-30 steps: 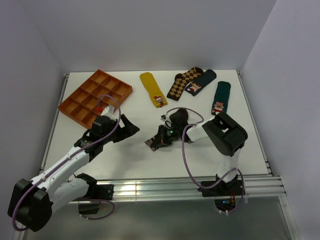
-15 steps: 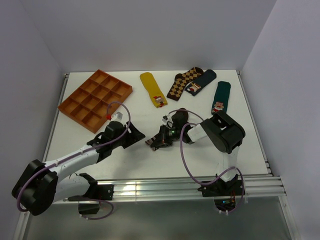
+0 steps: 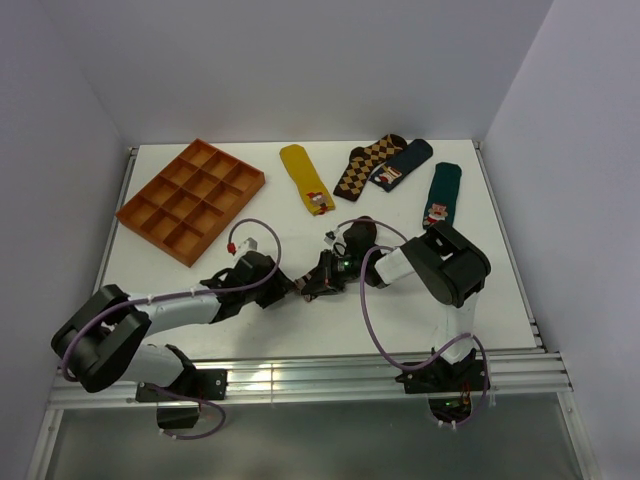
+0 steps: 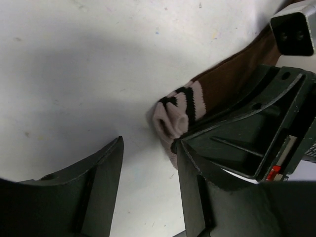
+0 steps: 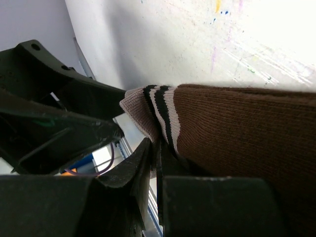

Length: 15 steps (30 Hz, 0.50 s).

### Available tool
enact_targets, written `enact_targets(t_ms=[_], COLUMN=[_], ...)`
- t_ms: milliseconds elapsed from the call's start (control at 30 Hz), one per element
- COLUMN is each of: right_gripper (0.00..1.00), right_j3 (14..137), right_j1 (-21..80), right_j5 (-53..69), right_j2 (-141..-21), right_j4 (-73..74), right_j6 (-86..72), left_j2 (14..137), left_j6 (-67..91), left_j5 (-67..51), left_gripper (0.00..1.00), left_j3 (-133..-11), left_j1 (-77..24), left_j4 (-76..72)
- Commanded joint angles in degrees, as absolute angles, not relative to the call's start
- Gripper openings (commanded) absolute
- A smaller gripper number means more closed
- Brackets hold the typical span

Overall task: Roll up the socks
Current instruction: Roll the sock at the center of the board.

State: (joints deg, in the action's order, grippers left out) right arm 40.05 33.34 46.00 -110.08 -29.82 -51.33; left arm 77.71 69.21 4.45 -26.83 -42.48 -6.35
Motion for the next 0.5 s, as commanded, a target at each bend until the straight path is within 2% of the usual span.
enact_targets(t_ms=[0,133,467], right_gripper=[0.00,0.00,0.00], right_j3=[39.0,39.1,39.2], right_j1=[32.7,32.7,32.7], right_j5=[43.1,43.0,42.9], right_j2=[-111.6,-111.5,-111.6], right_j4=[-27.5,-27.2,-27.0], right_j6=[-49.1,-48.8,-48.6], left_j2=[78.7,78.9,82.3], left_j6=[72.2,74.0,75.8], left_j5=[8.9,11.6,14.6], left_gripper=[0.53,0.55,0.50], left_j3=[-30.4,-30.2,-32.1], left_j1=[-44.6,-46.2,-46.3], left_j4=[-8.6,-10.0,-9.1])
